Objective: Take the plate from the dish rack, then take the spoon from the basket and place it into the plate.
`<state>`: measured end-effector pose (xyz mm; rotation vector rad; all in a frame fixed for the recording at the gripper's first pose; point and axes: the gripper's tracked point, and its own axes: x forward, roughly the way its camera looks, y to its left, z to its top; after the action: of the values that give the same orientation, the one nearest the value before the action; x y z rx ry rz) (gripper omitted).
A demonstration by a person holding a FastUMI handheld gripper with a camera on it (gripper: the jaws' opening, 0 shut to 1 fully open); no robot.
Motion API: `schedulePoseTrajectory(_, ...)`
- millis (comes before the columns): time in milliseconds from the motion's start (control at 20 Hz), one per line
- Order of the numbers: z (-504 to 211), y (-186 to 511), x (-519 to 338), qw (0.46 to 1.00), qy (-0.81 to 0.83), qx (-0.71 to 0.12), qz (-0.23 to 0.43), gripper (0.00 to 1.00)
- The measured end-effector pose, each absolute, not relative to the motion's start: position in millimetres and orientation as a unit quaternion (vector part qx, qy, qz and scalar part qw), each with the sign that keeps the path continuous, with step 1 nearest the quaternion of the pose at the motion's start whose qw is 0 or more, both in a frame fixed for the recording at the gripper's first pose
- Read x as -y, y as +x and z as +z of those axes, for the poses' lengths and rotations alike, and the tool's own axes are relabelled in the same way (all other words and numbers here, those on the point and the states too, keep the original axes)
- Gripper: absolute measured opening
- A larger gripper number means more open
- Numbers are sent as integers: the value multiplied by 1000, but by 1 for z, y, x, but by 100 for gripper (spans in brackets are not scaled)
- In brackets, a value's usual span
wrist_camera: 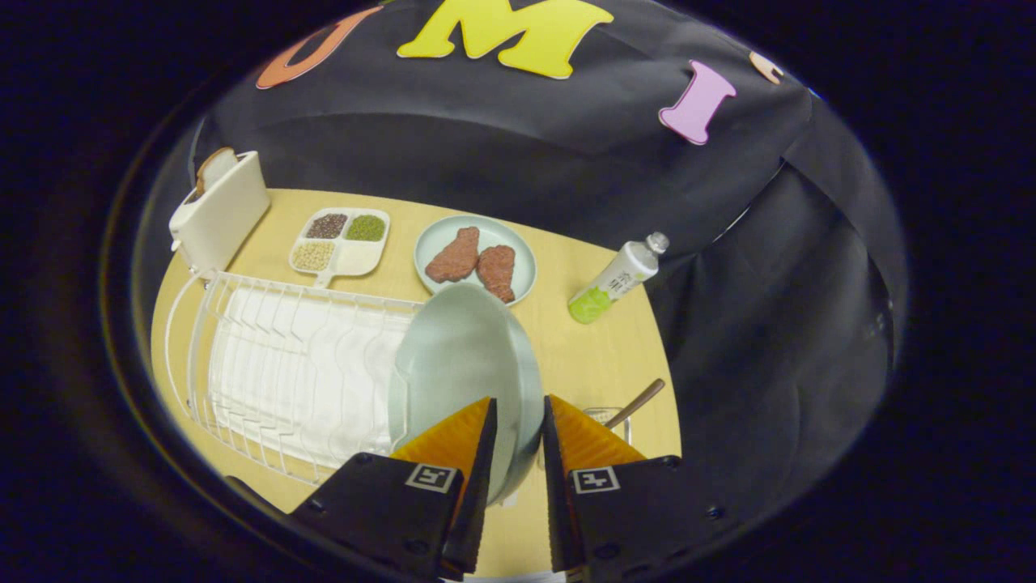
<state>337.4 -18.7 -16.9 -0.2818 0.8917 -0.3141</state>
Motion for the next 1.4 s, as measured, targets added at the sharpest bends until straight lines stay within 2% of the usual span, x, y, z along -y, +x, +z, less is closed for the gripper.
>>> schedulePoseTrajectory(100,-20,333,15,881,-135,-430,-142,38)
schedulePoseTrajectory(250,-21,331,23,878,-148,-425,-164,22)
schedulePoseTrajectory(450,-12,328,20,883,-143,-408,-185,11)
schedulePoseTrajectory(800,10,323,9,893,-155,-365,-213,9)
schedulePoseTrajectory(950,35,328,16,895,-189,-320,-245,9)
schedulePoseTrajectory(1400,38,302,-6,910,-167,-317,-210,9)
